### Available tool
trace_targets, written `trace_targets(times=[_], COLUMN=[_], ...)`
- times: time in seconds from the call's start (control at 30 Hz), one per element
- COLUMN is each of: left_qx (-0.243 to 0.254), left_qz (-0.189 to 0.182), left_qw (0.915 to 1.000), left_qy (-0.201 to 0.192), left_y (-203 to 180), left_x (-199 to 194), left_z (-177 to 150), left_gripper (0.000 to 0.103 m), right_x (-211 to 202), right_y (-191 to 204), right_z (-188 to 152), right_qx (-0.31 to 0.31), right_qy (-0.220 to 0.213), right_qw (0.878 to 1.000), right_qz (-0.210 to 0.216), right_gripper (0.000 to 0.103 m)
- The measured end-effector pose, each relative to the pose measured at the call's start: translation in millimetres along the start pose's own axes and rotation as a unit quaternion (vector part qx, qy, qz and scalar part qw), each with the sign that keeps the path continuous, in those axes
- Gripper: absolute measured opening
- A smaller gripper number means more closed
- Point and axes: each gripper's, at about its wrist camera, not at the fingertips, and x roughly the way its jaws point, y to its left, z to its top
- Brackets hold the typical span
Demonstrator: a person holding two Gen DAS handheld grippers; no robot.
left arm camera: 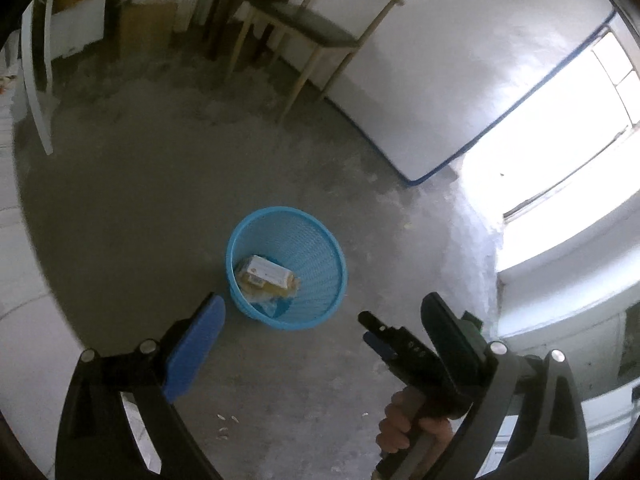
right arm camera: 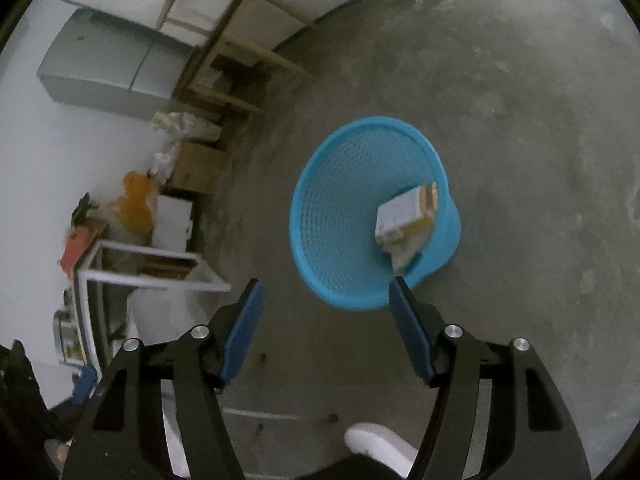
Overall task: Collect trash
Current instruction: 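Carry the box and orange scrap to the wastebasket and release both, then move both tools back over the table toward the clear plastic container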
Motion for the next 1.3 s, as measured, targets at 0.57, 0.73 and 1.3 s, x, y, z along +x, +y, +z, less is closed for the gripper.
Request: trace_targets(times=[0.57, 0.73, 1.3], left_qx=[0.005, -0.1, -0.279], left_qz=[0.061, 0.113, 0.22], left_qw=[0.9739, 0.9433, 0.8952], left_qy=[-0.219, -0.296, -0.268], left_y=[116, 188, 357], left_x=[-296, -367, -374], left_z=[-203, -286, -340], left_gripper=[0.096, 0.096, 0.032], right_x=[-65, -58, -31], right_y=[183, 247, 335], right_z=[-133, -210, -384], right_qx=[-0.294, -0.399, -0.547], right_qy=[0.046, 0.105, 0.242], right_qw=[0.946, 0.888, 0.765], right_qz=[0.129, 0.201, 0.24], right_gripper=[0.065, 0.066, 0.067])
